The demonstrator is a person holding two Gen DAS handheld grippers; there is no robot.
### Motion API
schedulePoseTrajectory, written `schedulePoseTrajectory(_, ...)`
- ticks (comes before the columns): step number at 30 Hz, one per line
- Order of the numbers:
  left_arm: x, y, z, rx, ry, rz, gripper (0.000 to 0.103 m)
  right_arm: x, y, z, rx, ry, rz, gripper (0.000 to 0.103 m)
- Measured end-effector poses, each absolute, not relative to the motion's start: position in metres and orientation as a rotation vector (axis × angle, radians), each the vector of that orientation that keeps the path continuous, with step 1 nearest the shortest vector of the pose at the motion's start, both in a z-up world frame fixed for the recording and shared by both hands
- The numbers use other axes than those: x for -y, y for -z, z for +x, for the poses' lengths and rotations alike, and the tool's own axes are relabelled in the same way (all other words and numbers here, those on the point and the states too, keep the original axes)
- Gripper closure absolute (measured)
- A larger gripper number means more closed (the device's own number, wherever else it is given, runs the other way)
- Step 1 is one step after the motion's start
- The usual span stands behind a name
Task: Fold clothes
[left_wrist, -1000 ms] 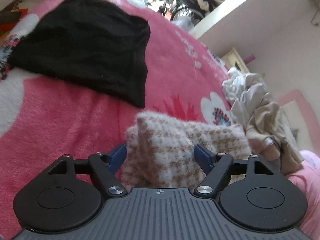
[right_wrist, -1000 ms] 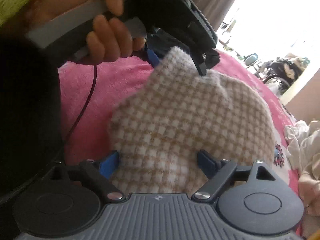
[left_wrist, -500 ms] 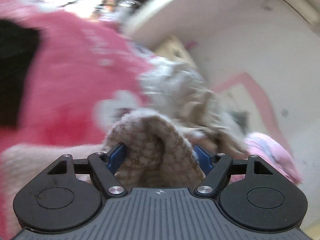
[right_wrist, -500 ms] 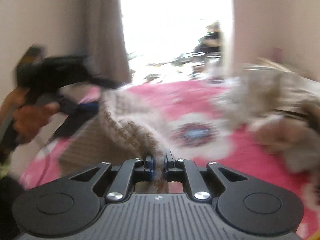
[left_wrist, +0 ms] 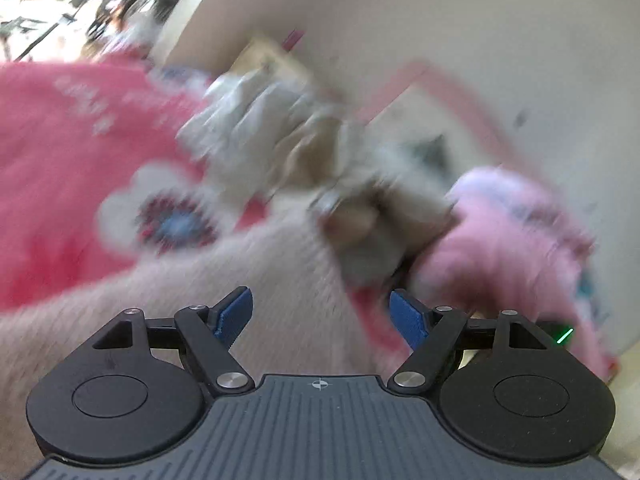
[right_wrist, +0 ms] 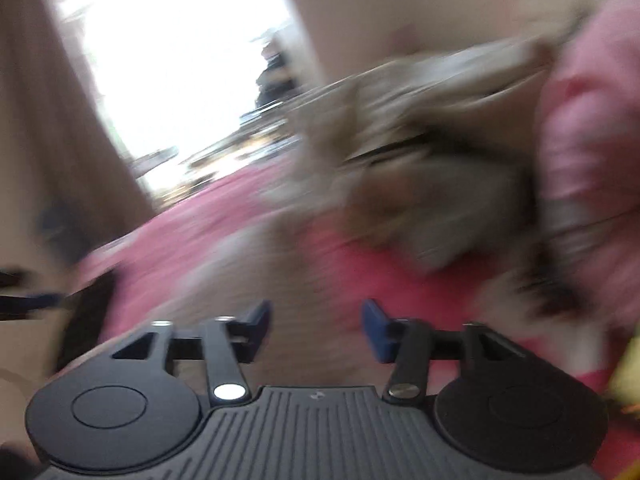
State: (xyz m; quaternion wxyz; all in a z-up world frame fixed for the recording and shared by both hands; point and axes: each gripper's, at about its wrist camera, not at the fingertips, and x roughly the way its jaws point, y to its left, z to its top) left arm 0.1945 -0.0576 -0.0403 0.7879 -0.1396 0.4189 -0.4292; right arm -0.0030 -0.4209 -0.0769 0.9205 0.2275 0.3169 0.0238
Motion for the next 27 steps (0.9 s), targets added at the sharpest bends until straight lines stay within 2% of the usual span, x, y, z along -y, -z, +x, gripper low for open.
schedulePoseTrajectory(4, 0.047, 0.078, 0.144, -0.974, 0.863, -0.093, 0.027, 0.383, 0.09, 0.007, -0.815, -0.201, 0.504, 0.02)
schedulePoseTrajectory(8, 0.062, 0.101, 0.073, -0.857, 0.86, 0.318, 0.027, 0.376, 0.123, 0.016, -0.991, -0.094, 0.601, 0.02)
schedulePoseTrajectory(11, 0.072, 0.109, 0.031, -0.777, 0.859, 0.532, 0.028, 0.377, 0.141, 0.011, -1.021, -0.068, 0.691, 0.023)
schedulePoseTrajectory(14, 0.068, 0.117, 0.022, -0.899, 0.888, 0.435, 0.028, 0.378, 0.156, 0.01, -1.02, -0.049, 0.77, 0.029)
schedulePoseTrajectory(17, 0.063, 0.126, 0.029, -0.985, 0.858, 0.301, 0.03, 0.383, 0.163, 0.011, -0.991, -0.06, 0.856, 0.03)
schedulePoseTrajectory(22, 0.027, 0.131, 0.078, -1.161, 0.741, -0.148, 0.03, 0.38, 0.161, 0.01, -0.988, -0.069, 0.809, 0.035)
schedulePoseTrajectory(25, 0.016, 0.139, 0.104, -1.266, 0.668, -0.288, 0.029, 0.379, 0.158, 0.008, -0.982, -0.054, 0.792, 0.044)
schedulePoseTrajectory(27, 0.013, 0.146, 0.119, -1.339, 0.601, -0.338, 0.029, 0.377, 0.153, 0.01, -0.954, -0.043, 0.786, 0.045)
